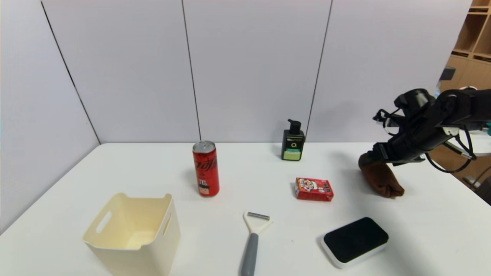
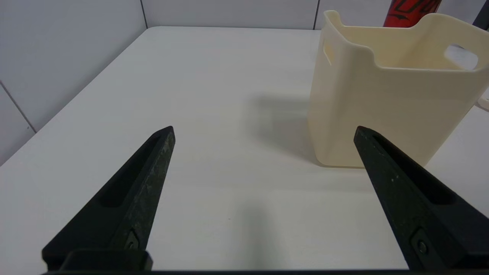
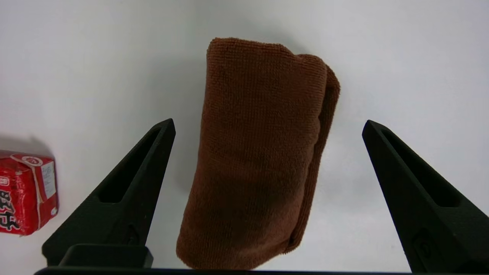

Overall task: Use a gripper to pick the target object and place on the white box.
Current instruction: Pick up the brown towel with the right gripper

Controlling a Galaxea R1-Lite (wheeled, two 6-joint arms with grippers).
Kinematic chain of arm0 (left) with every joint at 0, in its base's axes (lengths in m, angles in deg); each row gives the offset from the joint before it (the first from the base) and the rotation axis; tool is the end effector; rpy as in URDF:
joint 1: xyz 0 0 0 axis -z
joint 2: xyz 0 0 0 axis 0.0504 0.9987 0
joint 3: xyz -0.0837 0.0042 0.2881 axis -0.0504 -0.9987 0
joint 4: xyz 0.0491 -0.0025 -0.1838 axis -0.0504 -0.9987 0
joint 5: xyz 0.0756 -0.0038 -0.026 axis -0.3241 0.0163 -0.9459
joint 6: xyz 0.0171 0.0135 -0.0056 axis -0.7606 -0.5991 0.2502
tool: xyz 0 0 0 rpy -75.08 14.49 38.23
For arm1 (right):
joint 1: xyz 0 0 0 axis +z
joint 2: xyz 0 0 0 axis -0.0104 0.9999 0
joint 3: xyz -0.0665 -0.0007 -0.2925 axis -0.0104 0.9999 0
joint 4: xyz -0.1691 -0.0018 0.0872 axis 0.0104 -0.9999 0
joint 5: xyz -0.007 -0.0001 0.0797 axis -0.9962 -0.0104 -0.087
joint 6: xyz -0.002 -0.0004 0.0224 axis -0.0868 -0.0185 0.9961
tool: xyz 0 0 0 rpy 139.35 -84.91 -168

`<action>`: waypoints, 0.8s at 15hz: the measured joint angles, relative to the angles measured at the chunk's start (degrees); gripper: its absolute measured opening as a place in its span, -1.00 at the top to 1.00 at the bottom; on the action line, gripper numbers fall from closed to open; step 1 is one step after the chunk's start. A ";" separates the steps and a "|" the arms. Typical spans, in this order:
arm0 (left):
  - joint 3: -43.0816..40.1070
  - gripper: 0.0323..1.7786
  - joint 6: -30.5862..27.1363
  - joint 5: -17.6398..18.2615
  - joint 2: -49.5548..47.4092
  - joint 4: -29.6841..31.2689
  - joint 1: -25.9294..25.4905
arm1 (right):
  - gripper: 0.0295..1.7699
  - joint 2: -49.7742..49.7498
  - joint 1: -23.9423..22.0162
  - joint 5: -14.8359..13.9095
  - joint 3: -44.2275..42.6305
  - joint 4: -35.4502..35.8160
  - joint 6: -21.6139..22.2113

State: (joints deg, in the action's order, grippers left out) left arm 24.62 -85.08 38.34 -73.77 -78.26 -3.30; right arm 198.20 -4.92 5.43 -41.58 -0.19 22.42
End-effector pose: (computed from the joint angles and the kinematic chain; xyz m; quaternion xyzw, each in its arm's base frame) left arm -0.0229 0.0003 0.0776 -0.0203 -0.0108 0.0139 0.9996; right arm 0.3918 -0.0279 0.1539 -0.0123 0.5112 0.0314 0.8588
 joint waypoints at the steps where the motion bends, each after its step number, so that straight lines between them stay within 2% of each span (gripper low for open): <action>1: 0.00 -0.90 0.00 0.02 0.00 -0.02 0.00 | -0.92 0.55 0.22 0.04 -0.02 0.02 0.00; 12: 0.00 -0.90 0.00 0.02 0.00 0.00 0.00 | -0.92 2.69 -0.11 0.01 0.23 0.13 0.43</action>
State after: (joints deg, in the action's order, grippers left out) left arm 24.62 -85.08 38.36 -73.77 -78.26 -3.30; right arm 200.89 -5.03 5.44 -41.35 -0.06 22.85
